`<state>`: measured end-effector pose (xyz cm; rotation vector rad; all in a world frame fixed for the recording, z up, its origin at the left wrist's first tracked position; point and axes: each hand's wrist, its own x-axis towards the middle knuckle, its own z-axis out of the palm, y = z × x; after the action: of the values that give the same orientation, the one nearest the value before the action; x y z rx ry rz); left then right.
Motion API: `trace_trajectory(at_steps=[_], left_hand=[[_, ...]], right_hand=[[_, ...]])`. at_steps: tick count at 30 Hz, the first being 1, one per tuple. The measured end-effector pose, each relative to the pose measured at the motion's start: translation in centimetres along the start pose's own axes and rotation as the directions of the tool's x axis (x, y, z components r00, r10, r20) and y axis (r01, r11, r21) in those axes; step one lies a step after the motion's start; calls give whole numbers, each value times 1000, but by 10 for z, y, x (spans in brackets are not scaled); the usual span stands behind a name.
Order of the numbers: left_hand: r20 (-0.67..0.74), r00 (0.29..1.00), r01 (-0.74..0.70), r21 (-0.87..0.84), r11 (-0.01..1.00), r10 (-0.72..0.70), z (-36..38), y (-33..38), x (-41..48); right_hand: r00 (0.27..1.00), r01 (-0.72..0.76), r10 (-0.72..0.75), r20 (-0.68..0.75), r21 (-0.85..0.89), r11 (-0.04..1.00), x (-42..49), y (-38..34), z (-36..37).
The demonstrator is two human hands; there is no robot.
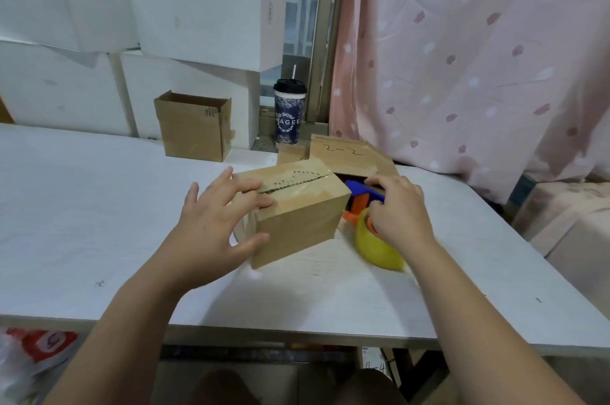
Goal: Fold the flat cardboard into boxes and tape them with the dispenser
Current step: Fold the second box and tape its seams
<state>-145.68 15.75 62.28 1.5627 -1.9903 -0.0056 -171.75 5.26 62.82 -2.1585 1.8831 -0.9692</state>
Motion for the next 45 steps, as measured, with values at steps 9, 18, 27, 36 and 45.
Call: trace_trajectory(at_steps=[9,18,27,36,45], left_hand=[[-126,991,-30,112,993,44,14,22,5],[-220,975,83,213,973,-35,29,43,13],[-230,970,121,171,978,-80,33,53,18],[-250,961,128,44,991,-113,40,56,18],[-288,931,111,-359,927,-223,36,54,21]], right_hand=[[910,-129,233,342,-300,945,26,45,-12],[806,-191,246,538,-157,969,27,48,-28],[596,-543,147,789,262,798,4,57,-48],[678,-621,9,735,567,542,3,31,-44],[967,-251,149,206,667,702,26,-38,-35]])
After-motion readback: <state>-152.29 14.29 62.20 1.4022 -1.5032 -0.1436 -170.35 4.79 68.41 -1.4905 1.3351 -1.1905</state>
